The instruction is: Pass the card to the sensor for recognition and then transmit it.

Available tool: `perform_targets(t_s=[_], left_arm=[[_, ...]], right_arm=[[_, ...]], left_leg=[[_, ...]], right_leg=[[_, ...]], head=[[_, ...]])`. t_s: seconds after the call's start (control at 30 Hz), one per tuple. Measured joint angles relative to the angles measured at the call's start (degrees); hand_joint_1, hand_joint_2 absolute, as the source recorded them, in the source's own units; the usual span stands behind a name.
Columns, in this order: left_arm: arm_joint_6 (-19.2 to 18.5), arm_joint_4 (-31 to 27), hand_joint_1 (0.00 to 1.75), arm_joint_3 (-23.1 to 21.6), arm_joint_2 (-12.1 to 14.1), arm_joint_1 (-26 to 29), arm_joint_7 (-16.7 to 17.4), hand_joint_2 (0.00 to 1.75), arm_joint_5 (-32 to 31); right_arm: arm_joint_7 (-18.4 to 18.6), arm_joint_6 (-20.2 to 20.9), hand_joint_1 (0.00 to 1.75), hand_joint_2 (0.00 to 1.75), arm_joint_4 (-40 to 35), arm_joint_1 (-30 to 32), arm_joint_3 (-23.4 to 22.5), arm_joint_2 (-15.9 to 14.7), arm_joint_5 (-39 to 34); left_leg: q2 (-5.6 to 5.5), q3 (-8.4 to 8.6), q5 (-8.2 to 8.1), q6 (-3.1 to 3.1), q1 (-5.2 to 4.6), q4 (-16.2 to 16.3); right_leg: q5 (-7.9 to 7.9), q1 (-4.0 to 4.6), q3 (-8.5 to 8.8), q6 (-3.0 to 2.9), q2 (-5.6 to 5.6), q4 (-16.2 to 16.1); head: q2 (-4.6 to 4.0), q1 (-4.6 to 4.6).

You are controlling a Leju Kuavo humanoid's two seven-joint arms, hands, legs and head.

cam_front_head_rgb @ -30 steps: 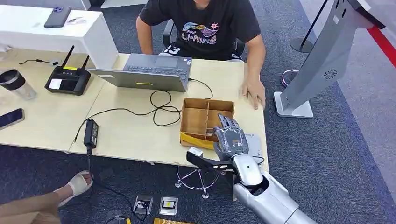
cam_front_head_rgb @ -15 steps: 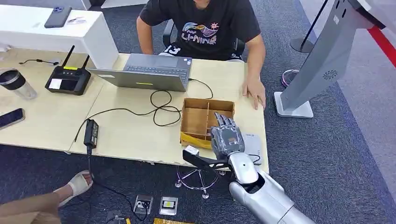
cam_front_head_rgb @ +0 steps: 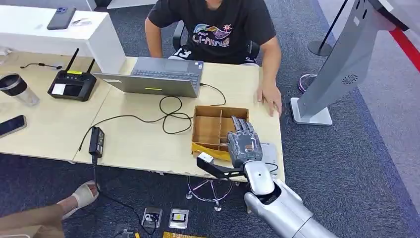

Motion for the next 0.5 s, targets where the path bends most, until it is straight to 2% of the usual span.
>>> perform_targets(t_s=[0.27, 0.5], left_arm=[[-0.3, 0.0, 0.00, -0.4, 0.0, 0.0, 0.0, 1.75, -0.8], [-0.1, 0.0, 0.00, -0.5, 0.0, 0.0, -0.1, 1.75, -0.8]], right_arm=[[1.2, -1.6, 1.75, 1.75, -1.4, 0.0, -0.7, -0.5, 2.8], [1.4, -1.1, 1.75, 1.75, -12.5, 0.8, -3.8, -1.3, 8.8]], left_leg=[[0.00, 0.01, 0.00, 0.00, 0.00, 0.0], [0.01, 0.01, 0.00, 0.00, 0.00, 0.0]], right_leg=[[0.01, 0.00, 0.00, 0.00, 0.01, 0.0], [0.01, 0.00, -0.01, 0.00, 0.05, 0.0]], head=[[0.00, 0.00], [0.00, 0.00]])
